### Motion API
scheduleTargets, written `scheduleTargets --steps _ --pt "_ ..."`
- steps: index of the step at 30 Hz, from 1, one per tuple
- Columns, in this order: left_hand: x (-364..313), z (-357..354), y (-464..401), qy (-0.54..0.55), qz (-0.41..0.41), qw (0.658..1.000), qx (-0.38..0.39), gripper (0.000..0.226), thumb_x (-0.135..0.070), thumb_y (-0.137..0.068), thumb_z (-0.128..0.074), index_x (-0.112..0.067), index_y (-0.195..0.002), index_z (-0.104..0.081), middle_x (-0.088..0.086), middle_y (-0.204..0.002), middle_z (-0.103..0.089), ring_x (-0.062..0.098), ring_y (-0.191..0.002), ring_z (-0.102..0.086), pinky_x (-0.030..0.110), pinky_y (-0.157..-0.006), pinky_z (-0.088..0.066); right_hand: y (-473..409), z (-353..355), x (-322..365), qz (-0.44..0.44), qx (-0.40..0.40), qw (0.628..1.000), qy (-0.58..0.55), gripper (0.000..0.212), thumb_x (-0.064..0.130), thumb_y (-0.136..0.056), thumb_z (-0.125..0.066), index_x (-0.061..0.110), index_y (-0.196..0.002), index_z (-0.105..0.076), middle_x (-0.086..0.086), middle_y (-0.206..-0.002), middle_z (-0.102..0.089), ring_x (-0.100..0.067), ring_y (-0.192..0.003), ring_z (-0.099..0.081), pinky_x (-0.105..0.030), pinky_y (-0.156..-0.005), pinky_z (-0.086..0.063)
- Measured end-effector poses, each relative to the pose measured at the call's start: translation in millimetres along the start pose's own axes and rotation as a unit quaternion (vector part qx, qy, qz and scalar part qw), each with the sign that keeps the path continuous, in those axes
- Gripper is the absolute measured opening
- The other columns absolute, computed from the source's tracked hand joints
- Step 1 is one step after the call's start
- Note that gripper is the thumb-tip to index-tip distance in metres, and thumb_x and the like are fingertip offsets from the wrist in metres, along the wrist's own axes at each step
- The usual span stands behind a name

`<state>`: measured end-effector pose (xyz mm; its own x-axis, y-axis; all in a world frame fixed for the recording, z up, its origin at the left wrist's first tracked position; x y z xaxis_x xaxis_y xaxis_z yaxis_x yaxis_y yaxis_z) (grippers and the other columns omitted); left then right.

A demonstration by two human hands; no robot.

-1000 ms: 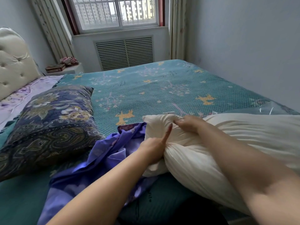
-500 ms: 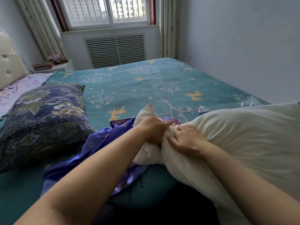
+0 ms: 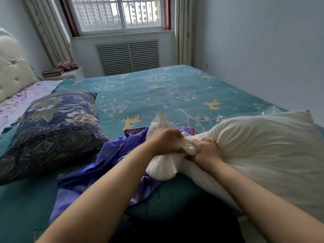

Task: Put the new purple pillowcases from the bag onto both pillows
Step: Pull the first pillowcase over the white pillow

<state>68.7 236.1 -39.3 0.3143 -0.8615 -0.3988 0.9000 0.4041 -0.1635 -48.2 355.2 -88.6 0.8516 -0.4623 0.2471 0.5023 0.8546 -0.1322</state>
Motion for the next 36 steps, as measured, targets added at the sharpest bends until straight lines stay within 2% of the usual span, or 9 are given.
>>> scheduleTargets --steps 2,5,8,12,16,21,27,31,36 --pt "15.5 11.6 8.7 0.218 0.039 0.964 -0.150 0.019 -0.028 -0.075 -0.072 -0.015 -0.089 -0.071 0.005 -0.098 -0.071 0.020 -0.096 -0.064 0.028 -0.087 -0.048 1.8 5.5 -6.8 -0.006 -0.040 0.998 -0.038 0.041 0.054 -0.074 -0.046 0.028 -0.104 -0.059 -0.005 -0.108 -0.064 -0.027 -0.112 -0.051 -0.031 -0.092 -0.029" --pt "66.9 23.2 25.3 0.262 0.222 0.864 -0.369 0.013 -0.020 -0.083 -0.064 -0.011 -0.092 -0.066 0.009 -0.095 -0.069 0.026 -0.095 -0.063 0.034 -0.087 -0.048 -2.4 30.2 -1.3 0.008 -0.107 0.993 -0.050 0.025 0.035 -0.080 -0.053 0.020 -0.098 -0.062 -0.008 -0.100 -0.064 -0.030 -0.105 -0.052 -0.033 -0.089 -0.028" --pt "126.2 10.5 44.9 0.204 0.433 0.837 -0.265 0.031 -0.029 -0.081 -0.062 -0.015 -0.108 -0.060 0.014 -0.115 -0.062 0.031 -0.113 -0.054 0.037 -0.100 -0.039 -23.7 55.3 20.8 0.047 -0.210 0.976 0.028 0.022 0.026 -0.072 -0.055 0.011 -0.088 -0.057 -0.012 -0.089 -0.064 -0.034 -0.092 -0.058 -0.039 -0.079 -0.035" --pt "159.2 -21.5 61.4 0.173 0.517 0.835 -0.073 0.056 -0.050 -0.068 -0.062 -0.019 -0.116 -0.060 0.026 -0.130 -0.050 0.037 -0.122 -0.046 0.038 -0.107 -0.036 -63.2 61.3 64.2 0.064 -0.247 0.965 0.068 0.026 0.022 -0.070 -0.066 0.008 -0.090 -0.058 -0.015 -0.089 -0.063 -0.036 -0.087 -0.060 -0.041 -0.074 -0.040" --pt "163.1 -24.8 77.6 0.182 0.547 0.815 -0.062 0.074 -0.033 -0.080 -0.067 -0.006 -0.140 -0.034 0.023 -0.143 -0.035 0.034 -0.133 -0.035 0.036 -0.110 -0.032 -81.8 20.4 91.9 0.032 -0.156 0.984 0.075 0.033 0.024 -0.083 -0.055 0.011 -0.113 -0.052 -0.010 -0.115 -0.056 -0.031 -0.110 -0.051 -0.041 -0.086 -0.038" --pt "168.0 -25.6 82.9 0.339 0.450 0.823 -0.068 0.035 -0.008 -0.081 -0.053 0.000 -0.115 -0.060 0.016 -0.090 -0.057 0.028 -0.094 -0.052 0.036 -0.068 -0.040 -86.9 -41.9 88.6 -0.033 -0.106 0.989 0.096 0.039 0.031 -0.084 -0.058 0.009 -0.115 -0.052 -0.010 -0.117 -0.056 -0.030 -0.108 -0.052 -0.040 -0.083 -0.041" --pt "135.9 8.0 72.0 0.637 0.363 0.667 -0.129 0.038 0.012 -0.080 -0.021 -0.007 -0.095 -0.051 0.010 -0.073 -0.052 0.023 -0.070 -0.051 0.027 -0.066 -0.045 -101.0 -48.9 97.5 -0.055 -0.110 0.988 0.092 0.038 0.021 -0.092 -0.046 0.006 -0.127 -0.046 -0.014 -0.131 -0.045 -0.035 -0.116 -0.045 -0.043 -0.086 -0.041" --pt "112.8 19.5 76.0 0.694 0.367 0.617 -0.059 0.025 -0.004 -0.086 -0.031 -0.004 -0.073 -0.052 0.004 -0.057 -0.054 0.015 -0.046 -0.055 0.020 -0.051 -0.051 -88.1 -51.0 102.5 -0.003 -0.139 0.987 0.076 0.035 0.011 -0.088 -0.048 0.002 -0.120 -0.055 -0.016 -0.130 -0.051 -0.036 -0.111 -0.049 -0.044 -0.084 -0.042" --pt "134.2 21.2 71.7 0.702 0.402 0.568 -0.150 0.025 -0.019 -0.090 -0.043 -0.008 -0.070 -0.052 0.004 -0.059 -0.056 0.018 -0.053 -0.058 0.024 -0.057 -0.052 -57.5 -45.8 91.9 0.154 -0.192 0.968 0.052 0.026 0.012 -0.063 -0.059 0.004 -0.086 -0.067 -0.009 -0.107 -0.066 -0.035 -0.092 -0.060 -0.041 -0.075 -0.048"
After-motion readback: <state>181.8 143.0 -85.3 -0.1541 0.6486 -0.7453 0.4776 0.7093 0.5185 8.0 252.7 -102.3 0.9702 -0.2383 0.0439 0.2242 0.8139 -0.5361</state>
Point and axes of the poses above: each hand's wrist, its own y-axis away from the middle knuckle, its own z-axis out of the back of the hand, x = y × z, the point moved 1 cm from there along -y, towards the middle knuckle
